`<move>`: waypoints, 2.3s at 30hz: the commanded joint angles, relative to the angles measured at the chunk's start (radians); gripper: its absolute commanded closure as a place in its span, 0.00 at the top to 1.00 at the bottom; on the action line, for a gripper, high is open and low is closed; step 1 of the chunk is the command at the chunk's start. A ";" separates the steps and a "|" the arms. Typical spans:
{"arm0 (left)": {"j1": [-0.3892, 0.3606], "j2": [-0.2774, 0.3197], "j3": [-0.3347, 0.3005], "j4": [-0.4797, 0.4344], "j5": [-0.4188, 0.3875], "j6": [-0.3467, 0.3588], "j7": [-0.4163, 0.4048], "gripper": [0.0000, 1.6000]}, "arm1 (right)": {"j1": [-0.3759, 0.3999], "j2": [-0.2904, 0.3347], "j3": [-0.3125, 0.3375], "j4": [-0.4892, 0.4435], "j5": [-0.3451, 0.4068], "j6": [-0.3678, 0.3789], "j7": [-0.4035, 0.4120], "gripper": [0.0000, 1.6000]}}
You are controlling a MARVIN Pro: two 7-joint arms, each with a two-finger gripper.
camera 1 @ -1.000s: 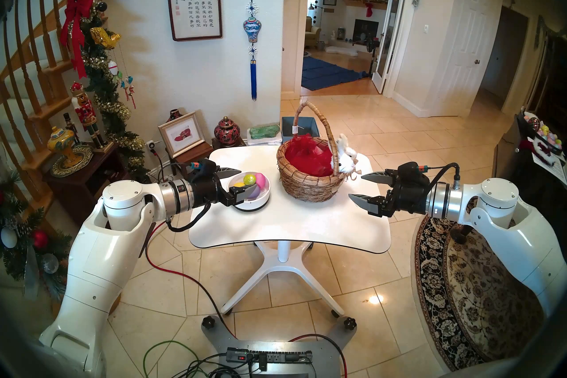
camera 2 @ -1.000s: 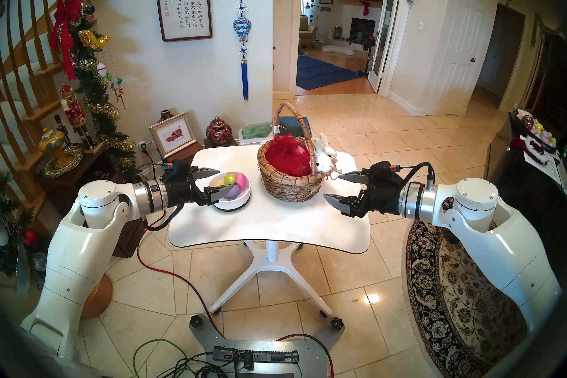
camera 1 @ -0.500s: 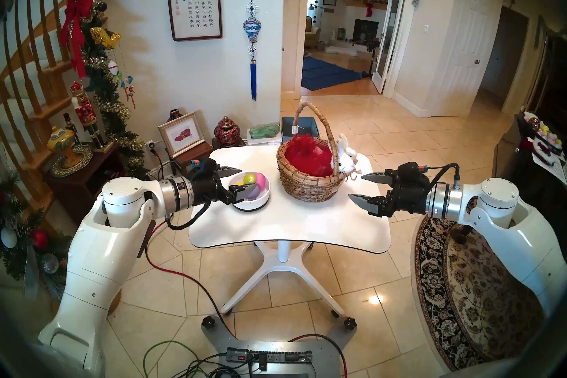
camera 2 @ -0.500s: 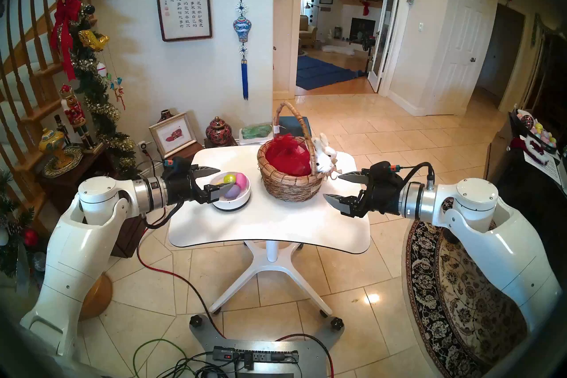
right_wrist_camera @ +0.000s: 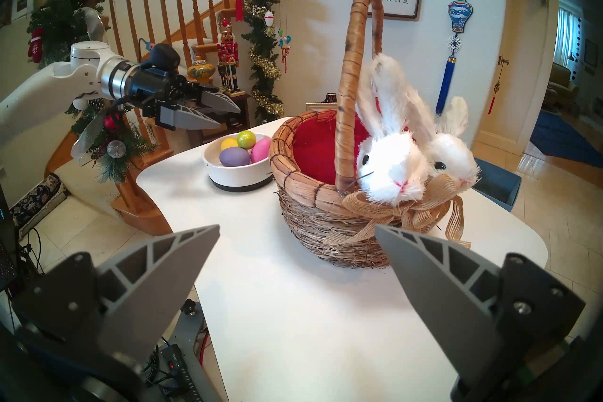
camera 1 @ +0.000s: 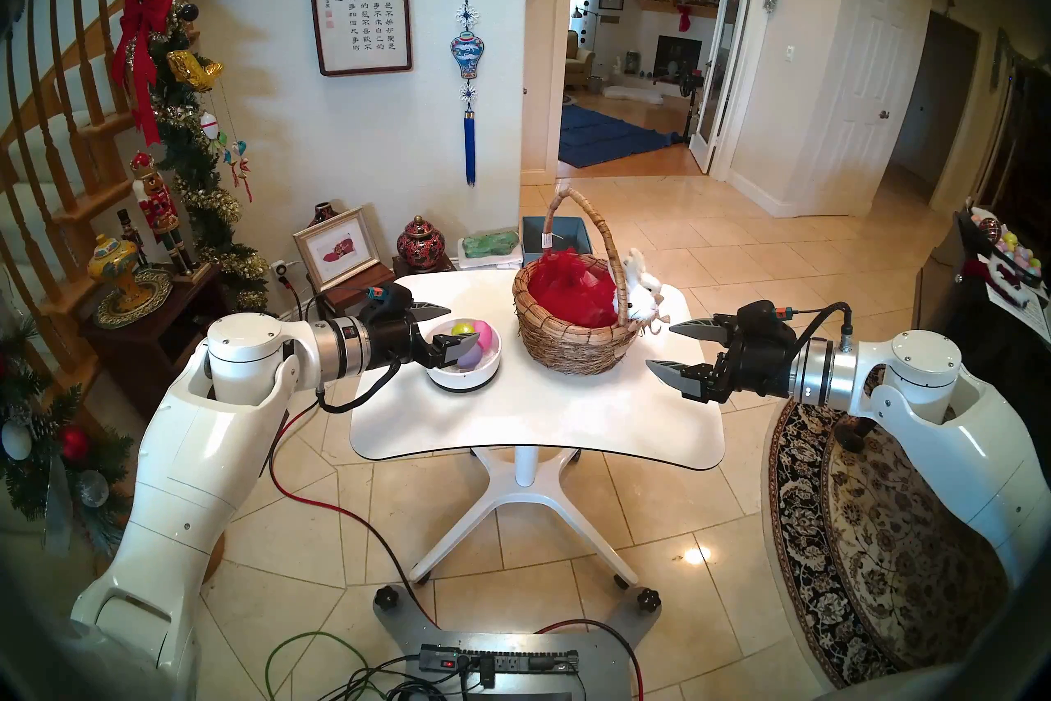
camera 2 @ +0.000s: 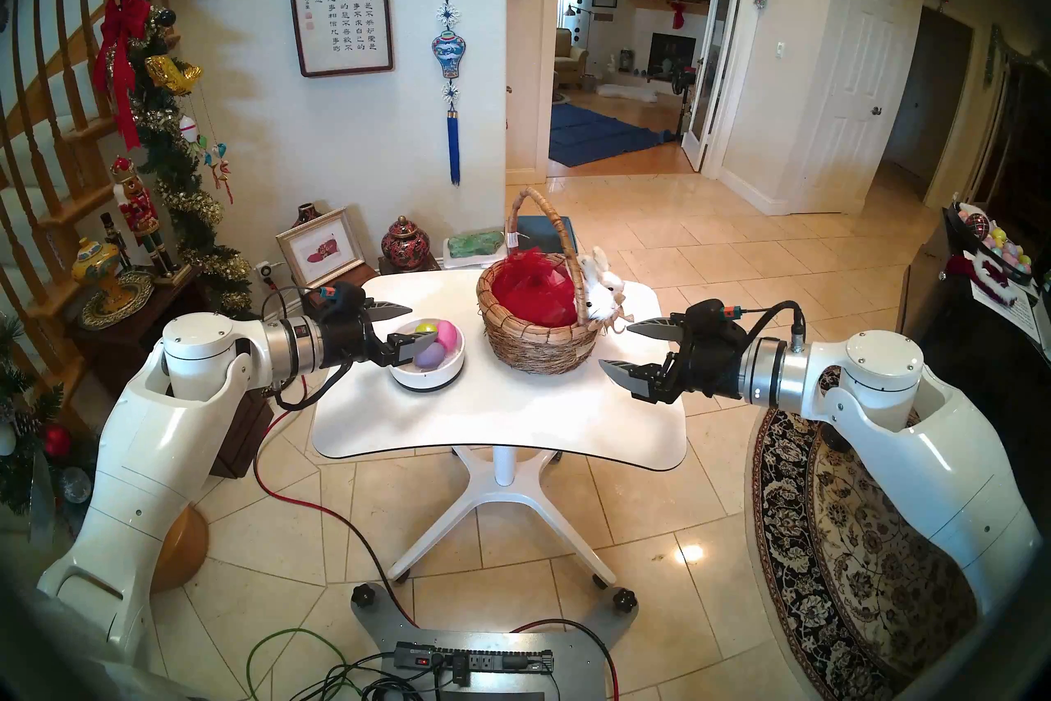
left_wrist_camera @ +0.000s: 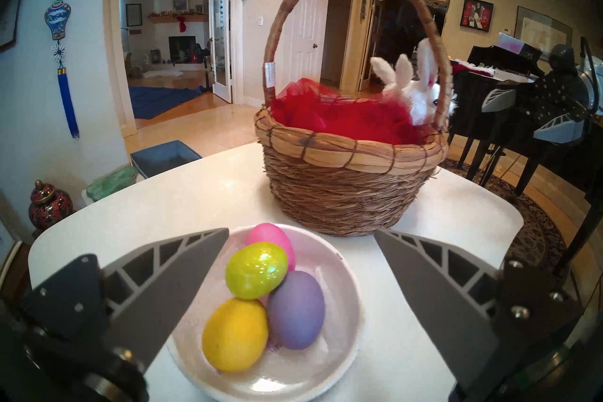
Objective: Put easter egg into basket
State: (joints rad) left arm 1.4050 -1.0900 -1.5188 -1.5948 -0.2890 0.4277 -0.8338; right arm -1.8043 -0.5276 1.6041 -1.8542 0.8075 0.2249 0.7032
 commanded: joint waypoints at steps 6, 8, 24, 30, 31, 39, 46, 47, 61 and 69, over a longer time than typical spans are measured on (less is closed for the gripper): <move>-0.110 0.001 0.019 0.036 0.013 -0.019 -0.017 1.00 | 0.002 0.002 0.007 0.000 0.001 -0.001 -0.001 1.00; -0.123 0.005 0.033 0.048 0.027 -0.027 -0.016 1.00 | 0.002 0.002 0.007 0.000 0.001 -0.001 -0.001 1.00; -0.190 0.027 0.099 0.097 0.099 -0.055 -0.052 1.00 | 0.001 0.002 0.007 0.000 0.002 -0.001 -0.001 1.00; -0.194 0.038 0.111 0.100 0.112 -0.058 -0.071 1.00 | 0.001 0.002 0.008 0.000 0.002 -0.001 -0.001 1.00; -0.197 0.041 0.114 0.103 0.113 -0.055 -0.077 1.00 | 0.001 0.002 0.008 -0.001 0.002 -0.001 -0.001 1.00; -0.217 0.044 0.121 0.134 0.120 -0.043 -0.094 1.00 | 0.001 0.002 0.008 -0.001 0.002 -0.002 -0.001 1.00; -0.226 0.047 0.126 0.159 0.121 -0.046 -0.112 1.00 | 0.001 0.002 0.008 -0.001 0.002 -0.002 -0.001 1.00; -0.226 0.047 0.126 0.159 0.121 -0.046 -0.112 1.00 | 0.001 0.002 0.008 -0.001 0.002 -0.002 -0.001 1.00; -0.240 0.053 0.143 0.205 0.133 -0.077 -0.137 1.00 | 0.001 0.002 0.008 -0.001 0.002 -0.002 -0.001 1.00; -0.251 0.052 0.158 0.233 0.139 -0.093 -0.141 1.00 | 0.001 0.002 0.008 -0.001 0.002 -0.002 -0.001 1.00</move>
State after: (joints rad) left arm 1.1892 -1.0334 -1.3677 -1.3723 -0.1580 0.3510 -0.9733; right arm -1.8045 -0.5274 1.6037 -1.8540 0.8078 0.2249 0.7031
